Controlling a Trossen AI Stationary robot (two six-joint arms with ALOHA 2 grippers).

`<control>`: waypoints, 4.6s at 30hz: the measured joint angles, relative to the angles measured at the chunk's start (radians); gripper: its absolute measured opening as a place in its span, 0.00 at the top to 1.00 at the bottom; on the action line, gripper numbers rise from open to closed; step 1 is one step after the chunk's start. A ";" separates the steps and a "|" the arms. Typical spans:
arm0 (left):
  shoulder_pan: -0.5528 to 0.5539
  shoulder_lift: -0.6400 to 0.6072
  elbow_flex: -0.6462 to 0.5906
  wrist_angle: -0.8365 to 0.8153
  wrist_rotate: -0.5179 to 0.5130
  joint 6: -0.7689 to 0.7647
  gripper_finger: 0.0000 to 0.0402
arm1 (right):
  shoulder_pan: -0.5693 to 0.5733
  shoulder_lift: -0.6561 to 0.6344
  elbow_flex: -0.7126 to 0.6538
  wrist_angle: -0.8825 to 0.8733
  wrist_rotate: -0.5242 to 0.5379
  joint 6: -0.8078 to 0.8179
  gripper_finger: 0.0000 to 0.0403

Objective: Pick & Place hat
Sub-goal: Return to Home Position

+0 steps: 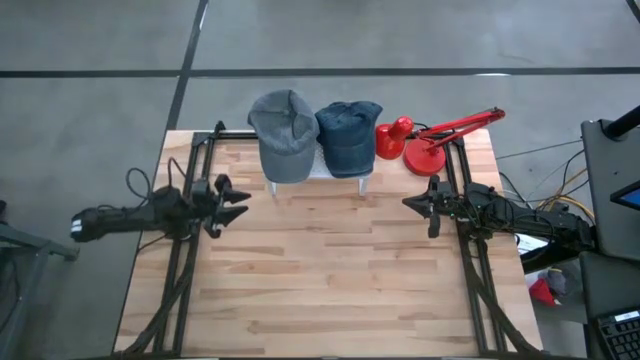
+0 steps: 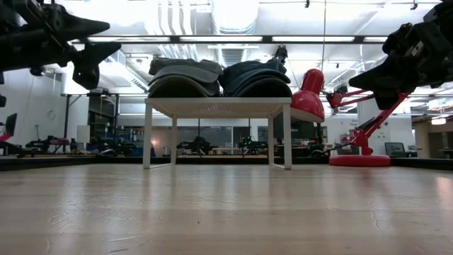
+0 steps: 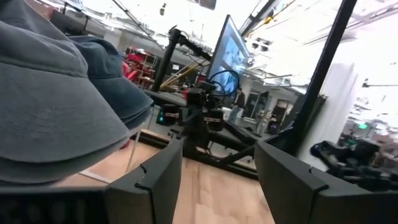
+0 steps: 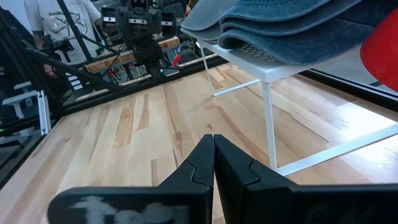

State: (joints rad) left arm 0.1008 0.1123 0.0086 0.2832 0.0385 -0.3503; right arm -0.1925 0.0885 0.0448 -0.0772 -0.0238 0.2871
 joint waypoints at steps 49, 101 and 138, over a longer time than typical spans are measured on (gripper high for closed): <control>-0.110 0.002 -0.002 -0.153 -0.170 0.081 0.49 | 0.000 0.000 0.000 -0.001 0.000 -0.125 0.98; -0.109 0.002 0.000 -0.153 -0.170 0.081 0.49 | 0.000 0.000 0.000 -0.001 0.000 -0.122 0.98; -0.111 0.003 0.002 -0.153 -0.170 0.082 0.49 | 0.000 0.000 0.000 -0.001 0.000 -0.123 0.98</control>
State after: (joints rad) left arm -0.0097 0.1150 0.0105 0.1299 -0.1314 -0.2687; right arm -0.1925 0.0886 0.0448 -0.0780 -0.0238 0.1643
